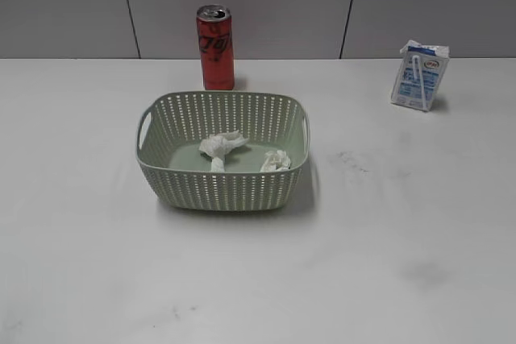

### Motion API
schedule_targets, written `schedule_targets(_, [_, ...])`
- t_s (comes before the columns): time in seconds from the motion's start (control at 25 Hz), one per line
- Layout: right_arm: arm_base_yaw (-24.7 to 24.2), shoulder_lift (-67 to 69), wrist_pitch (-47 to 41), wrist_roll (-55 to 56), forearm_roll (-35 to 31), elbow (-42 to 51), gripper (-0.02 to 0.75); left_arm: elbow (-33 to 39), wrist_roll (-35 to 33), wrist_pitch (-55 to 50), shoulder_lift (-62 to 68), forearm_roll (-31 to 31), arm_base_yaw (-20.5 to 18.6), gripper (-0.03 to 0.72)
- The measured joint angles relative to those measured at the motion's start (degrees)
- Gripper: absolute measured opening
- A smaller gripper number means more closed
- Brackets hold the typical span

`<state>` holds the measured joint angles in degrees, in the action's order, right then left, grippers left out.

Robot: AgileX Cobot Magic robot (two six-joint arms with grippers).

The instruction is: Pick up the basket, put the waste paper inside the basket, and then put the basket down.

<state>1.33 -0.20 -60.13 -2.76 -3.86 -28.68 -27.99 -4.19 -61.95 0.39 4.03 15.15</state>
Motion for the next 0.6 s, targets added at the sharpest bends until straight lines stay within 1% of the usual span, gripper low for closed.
schedule_targets(0.08, [0.00, 0.00, 0.00, 0.00, 0.00, 0.00, 0.570, 0.00, 0.00, -0.06, 0.00, 0.00, -0.45, 0.563])
schedule_targets(0.16, [0.00, 0.00, 0.00, 0.00, 0.00, 0.00, 0.569, 0.00, 0.00, -0.06, 0.00, 0.00, -2.31, 0.562])
schedule_targets(0.32, [0.00, 0.00, 0.00, 0.00, 0.00, 0.00, 0.569, 0.00, 0.00, -0.06, 0.00, 0.00, -8.93, 0.562])
schedule_targets(0.4, [0.00, 0.00, 0.00, 0.00, 0.00, 0.00, 0.569, 0.00, 0.00, -0.06, 0.00, 0.00, -11.18, 0.562])
schedule_targets(0.48, [0.00, 0.00, 0.00, 0.00, 0.00, 0.00, 0.569, 0.00, 0.00, -0.06, -0.39, -0.05, -12.07, 0.561])
schedule_targets(0.6, [0.00, 0.00, 0.07, 0.00, 0.00, 0.00, 0.569, 0.00, 0.00, -0.06, -0.63, -0.05, -12.19, 0.550])
